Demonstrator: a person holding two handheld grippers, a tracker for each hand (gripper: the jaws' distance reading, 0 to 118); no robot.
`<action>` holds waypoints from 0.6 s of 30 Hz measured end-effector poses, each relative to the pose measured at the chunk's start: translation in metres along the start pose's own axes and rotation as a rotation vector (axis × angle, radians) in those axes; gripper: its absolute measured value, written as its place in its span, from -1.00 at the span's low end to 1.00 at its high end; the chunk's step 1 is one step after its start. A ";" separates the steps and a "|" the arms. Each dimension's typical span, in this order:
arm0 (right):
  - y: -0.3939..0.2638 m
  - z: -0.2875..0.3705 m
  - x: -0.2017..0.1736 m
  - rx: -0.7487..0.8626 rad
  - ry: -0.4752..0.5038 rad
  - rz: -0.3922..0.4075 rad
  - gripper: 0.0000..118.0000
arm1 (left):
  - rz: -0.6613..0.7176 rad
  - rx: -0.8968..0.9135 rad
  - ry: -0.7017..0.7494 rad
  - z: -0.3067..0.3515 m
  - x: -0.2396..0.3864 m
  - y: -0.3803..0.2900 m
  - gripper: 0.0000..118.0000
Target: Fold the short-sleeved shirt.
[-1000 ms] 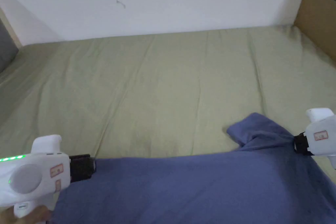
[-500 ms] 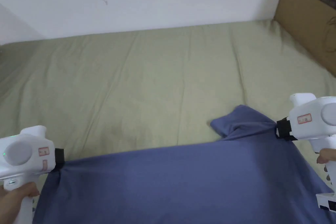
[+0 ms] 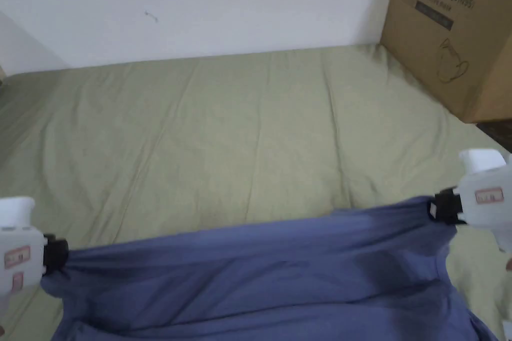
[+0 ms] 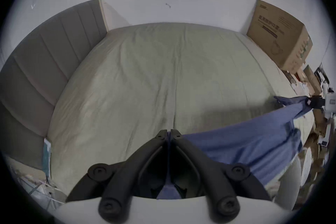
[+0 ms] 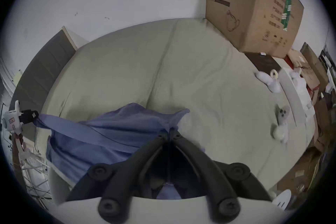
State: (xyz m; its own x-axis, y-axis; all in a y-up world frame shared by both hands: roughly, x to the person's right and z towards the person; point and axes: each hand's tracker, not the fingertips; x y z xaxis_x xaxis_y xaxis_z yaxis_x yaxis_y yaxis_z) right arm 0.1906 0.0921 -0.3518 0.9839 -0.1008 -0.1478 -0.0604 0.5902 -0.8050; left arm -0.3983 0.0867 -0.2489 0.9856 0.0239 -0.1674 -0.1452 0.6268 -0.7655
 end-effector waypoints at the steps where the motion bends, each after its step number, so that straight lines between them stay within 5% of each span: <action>1: -0.020 0.006 0.002 -0.006 -0.010 -0.015 -1.00 | 0.011 -0.021 -0.011 0.003 -0.001 -0.018 -1.00; 11: -0.155 0.004 0.016 -0.145 -0.042 -0.081 -1.00 | 0.018 -0.181 -0.011 -0.004 -0.007 -0.135 -0.99; 13: -0.153 0.000 0.018 -0.126 -0.035 -0.093 -0.74 | 0.043 -0.153 -0.009 -0.001 -0.008 -0.134 -0.63; 14: -0.150 0.002 0.017 -0.126 -0.037 -0.095 -0.41 | 0.049 -0.152 -0.005 0.000 -0.008 -0.132 -0.31; 15: -0.148 0.004 0.014 -0.113 -0.062 -0.089 0.05 | 0.048 -0.158 0.008 0.003 -0.007 -0.131 0.22; 16: -0.145 0.010 0.010 -0.086 -0.078 -0.070 0.28 | 0.048 -0.148 0.018 0.006 -0.007 -0.130 0.55; 18: -0.138 0.020 0.006 -0.053 -0.086 -0.061 0.32 | 0.048 -0.127 0.009 0.016 -0.009 -0.129 0.65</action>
State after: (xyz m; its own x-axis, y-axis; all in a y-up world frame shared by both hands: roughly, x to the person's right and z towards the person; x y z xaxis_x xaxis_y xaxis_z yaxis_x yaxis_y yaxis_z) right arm 0.2081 0.0262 -0.2300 0.9967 -0.0645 -0.0496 -0.0067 0.5417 -0.8406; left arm -0.3866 0.0182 -0.1388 0.9766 0.0439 -0.2106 -0.2022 0.5219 -0.8287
